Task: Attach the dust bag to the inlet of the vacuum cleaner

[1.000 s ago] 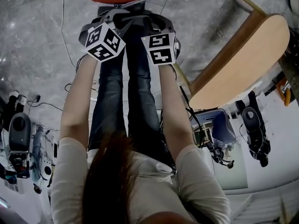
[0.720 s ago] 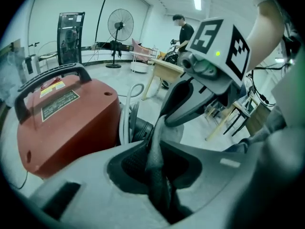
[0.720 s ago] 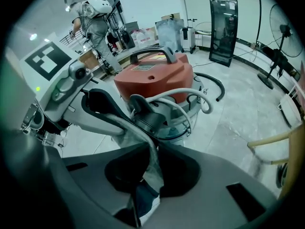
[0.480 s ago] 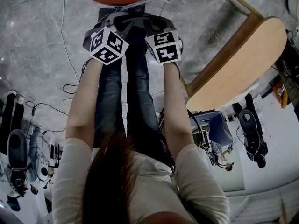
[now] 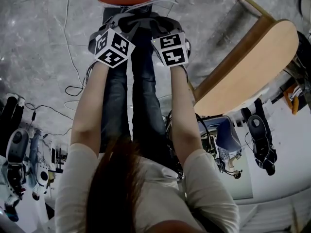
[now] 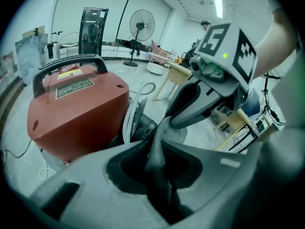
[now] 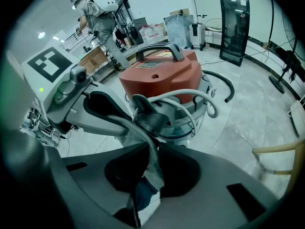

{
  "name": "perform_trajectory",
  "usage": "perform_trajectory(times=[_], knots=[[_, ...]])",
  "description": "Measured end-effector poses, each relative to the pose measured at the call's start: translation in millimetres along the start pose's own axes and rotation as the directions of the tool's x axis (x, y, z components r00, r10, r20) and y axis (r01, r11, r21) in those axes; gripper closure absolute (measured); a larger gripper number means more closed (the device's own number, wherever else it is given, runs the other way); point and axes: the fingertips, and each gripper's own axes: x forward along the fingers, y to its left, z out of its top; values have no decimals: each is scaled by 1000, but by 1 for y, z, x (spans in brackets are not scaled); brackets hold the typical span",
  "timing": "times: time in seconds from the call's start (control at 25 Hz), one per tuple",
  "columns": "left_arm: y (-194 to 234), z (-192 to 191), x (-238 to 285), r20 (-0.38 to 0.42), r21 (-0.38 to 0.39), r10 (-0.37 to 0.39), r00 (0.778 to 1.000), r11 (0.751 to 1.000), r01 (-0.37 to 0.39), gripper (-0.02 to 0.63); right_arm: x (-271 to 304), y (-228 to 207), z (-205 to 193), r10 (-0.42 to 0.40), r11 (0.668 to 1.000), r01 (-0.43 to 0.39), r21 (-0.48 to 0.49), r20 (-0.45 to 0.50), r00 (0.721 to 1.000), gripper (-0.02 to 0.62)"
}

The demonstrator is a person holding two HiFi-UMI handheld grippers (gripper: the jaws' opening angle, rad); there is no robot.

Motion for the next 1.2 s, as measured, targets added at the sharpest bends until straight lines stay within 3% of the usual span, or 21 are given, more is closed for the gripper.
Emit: perform_trajectory(times=[0.48, 0.76, 1.2], knots=[[0, -1, 2, -8, -30, -4, 1000, 1000, 4, 531, 1, -2, -1, -20, 999, 18, -41, -31, 999, 531], [4, -5, 1, -22, -132, -35, 999, 991, 32, 474, 2, 0, 0, -33, 997, 31, -70, -36, 999, 528], [-5, -3, -5, -20, -200, -46, 999, 979, 41, 469, -2, 1, 0, -24, 995, 19, -94, -54, 998, 523]])
